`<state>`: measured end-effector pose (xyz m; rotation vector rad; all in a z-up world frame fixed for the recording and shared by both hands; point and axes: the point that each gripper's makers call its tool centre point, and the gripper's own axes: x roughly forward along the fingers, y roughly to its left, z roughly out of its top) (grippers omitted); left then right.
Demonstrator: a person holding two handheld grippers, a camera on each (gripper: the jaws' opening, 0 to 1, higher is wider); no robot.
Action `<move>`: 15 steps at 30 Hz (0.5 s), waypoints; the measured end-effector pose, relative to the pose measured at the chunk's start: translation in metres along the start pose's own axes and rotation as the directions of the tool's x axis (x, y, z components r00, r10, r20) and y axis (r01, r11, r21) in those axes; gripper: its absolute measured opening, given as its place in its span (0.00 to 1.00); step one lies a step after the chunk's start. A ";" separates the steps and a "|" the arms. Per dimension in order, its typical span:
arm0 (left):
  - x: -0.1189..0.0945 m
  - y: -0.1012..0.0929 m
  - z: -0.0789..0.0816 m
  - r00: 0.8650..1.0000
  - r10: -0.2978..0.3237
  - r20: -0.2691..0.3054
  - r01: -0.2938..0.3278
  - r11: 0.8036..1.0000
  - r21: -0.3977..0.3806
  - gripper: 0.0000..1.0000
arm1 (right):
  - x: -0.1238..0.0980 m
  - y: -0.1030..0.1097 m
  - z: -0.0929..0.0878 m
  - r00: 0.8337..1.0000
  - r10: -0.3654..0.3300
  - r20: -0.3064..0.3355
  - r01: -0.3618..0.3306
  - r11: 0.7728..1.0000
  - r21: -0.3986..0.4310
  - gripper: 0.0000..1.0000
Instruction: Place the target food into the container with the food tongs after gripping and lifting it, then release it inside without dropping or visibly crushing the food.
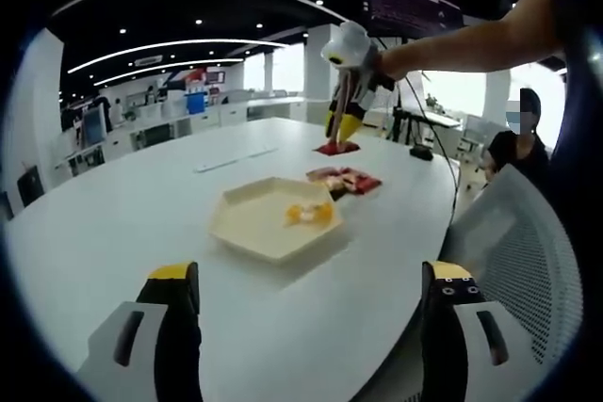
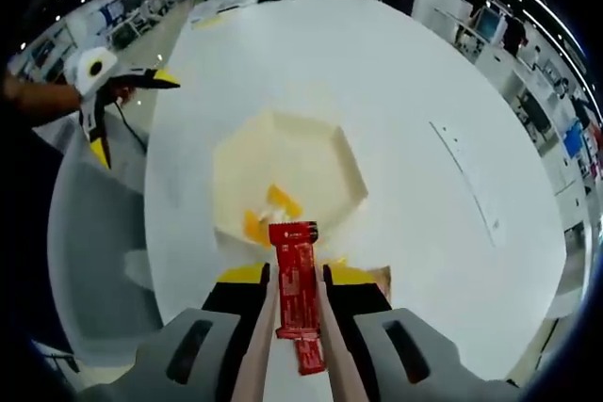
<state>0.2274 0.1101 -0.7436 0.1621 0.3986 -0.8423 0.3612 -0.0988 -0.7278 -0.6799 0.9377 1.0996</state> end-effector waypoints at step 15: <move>-0.001 0.002 0.001 1.000 0.011 0.005 -0.011 1.000 0.010 0.93 | 0.016 0.009 0.024 1.000 0.022 0.009 -0.021 0.999 -0.027 0.22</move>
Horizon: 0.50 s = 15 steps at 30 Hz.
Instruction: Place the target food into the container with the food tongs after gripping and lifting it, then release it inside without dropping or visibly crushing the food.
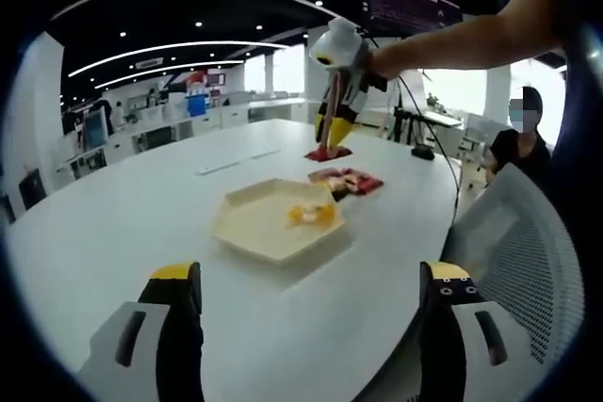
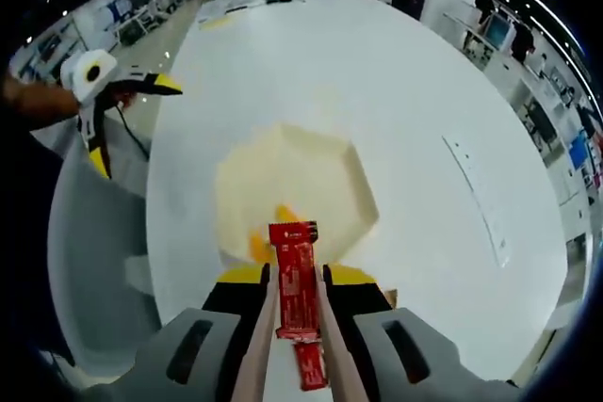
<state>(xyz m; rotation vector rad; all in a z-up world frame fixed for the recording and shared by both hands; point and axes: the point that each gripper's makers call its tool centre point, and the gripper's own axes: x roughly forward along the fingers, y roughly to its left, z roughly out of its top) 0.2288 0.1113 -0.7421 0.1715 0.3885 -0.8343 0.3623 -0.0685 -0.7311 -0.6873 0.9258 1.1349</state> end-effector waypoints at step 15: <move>-0.002 0.002 0.004 1.000 0.007 0.019 -0.006 1.000 -0.016 0.94 | 0.014 0.009 0.030 1.000 0.018 0.008 -0.018 0.999 -0.032 0.22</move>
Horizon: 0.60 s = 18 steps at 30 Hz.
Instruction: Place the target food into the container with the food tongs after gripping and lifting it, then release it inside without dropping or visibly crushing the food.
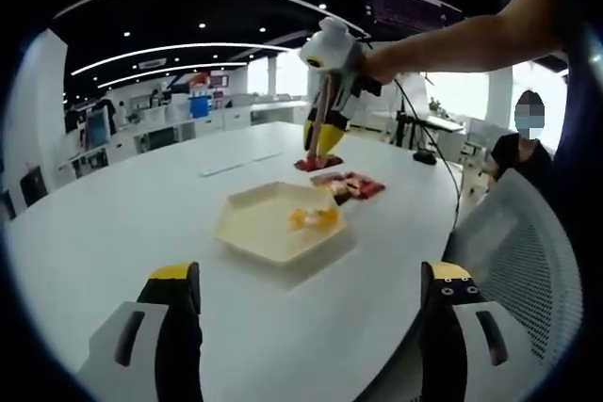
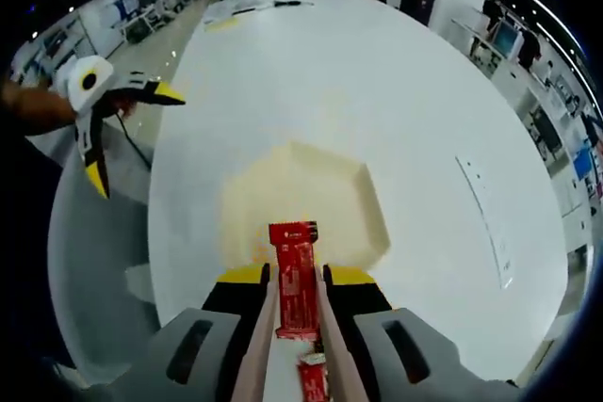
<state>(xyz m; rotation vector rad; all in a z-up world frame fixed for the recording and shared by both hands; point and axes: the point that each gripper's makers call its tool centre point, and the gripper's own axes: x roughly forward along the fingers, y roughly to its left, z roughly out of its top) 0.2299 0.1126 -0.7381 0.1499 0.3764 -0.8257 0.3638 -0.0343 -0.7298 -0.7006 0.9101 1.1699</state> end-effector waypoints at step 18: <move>0.001 -0.002 -0.004 1.000 -0.004 -0.028 0.004 1.000 0.004 0.98 | 0.018 0.008 0.045 0.999 0.023 0.030 -0.022 0.999 -0.032 0.22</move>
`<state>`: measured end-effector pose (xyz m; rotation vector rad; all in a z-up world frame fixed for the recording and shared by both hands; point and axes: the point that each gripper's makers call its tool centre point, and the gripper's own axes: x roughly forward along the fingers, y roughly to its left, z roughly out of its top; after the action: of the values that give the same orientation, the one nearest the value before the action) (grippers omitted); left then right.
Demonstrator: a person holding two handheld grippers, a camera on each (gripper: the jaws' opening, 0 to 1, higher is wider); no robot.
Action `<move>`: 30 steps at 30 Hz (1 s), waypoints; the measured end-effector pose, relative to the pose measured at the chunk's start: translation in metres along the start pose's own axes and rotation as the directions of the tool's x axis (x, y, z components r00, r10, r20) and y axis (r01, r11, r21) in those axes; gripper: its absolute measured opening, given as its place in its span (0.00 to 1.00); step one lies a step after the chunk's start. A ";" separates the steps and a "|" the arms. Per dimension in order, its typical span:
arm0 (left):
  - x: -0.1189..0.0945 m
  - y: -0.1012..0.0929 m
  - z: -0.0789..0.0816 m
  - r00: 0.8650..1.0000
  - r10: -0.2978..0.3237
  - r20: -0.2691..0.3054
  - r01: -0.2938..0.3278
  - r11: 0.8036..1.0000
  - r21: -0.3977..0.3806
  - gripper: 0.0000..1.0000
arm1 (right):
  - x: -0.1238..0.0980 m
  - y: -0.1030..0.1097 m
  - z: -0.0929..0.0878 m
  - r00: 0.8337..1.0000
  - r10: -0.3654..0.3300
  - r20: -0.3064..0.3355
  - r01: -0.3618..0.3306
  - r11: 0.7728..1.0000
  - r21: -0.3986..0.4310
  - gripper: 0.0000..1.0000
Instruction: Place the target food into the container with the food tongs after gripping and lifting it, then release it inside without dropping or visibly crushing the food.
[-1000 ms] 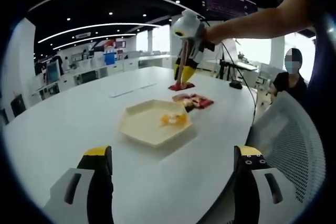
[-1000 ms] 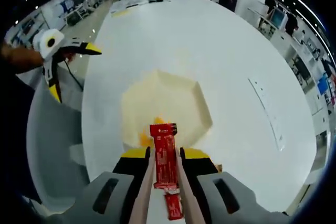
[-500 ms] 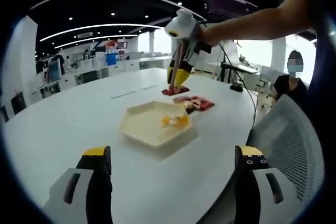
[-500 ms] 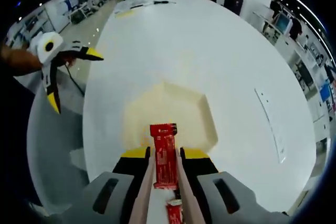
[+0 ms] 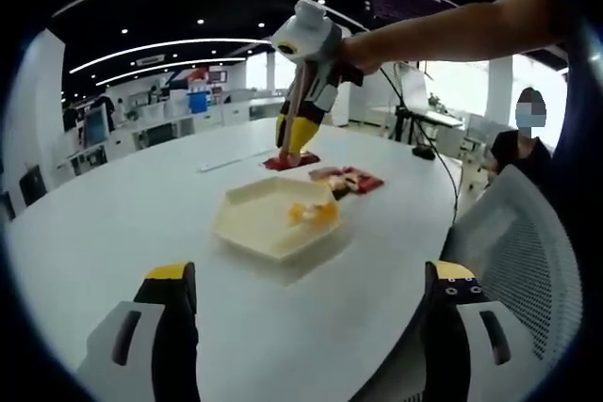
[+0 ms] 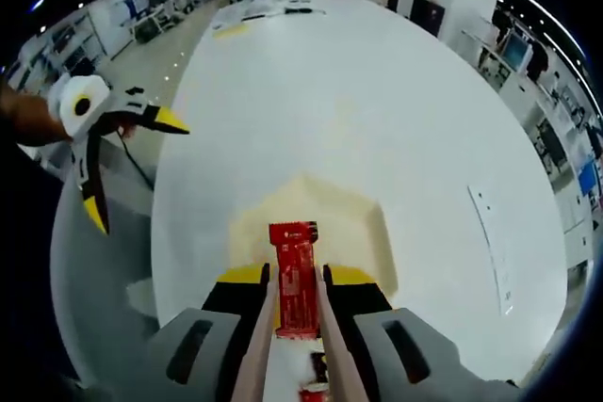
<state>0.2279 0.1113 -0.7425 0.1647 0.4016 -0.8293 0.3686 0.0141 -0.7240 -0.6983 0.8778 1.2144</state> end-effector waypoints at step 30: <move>0.000 0.002 0.000 1.000 0.006 0.004 -0.006 1.000 -0.005 0.98 | 0.004 0.002 0.010 1.000 0.005 0.019 -0.004 1.000 -0.014 0.24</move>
<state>0.2291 0.1126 -0.7424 0.1592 0.3993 -0.8230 0.3692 0.0250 -0.7225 -0.6952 0.8566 1.2302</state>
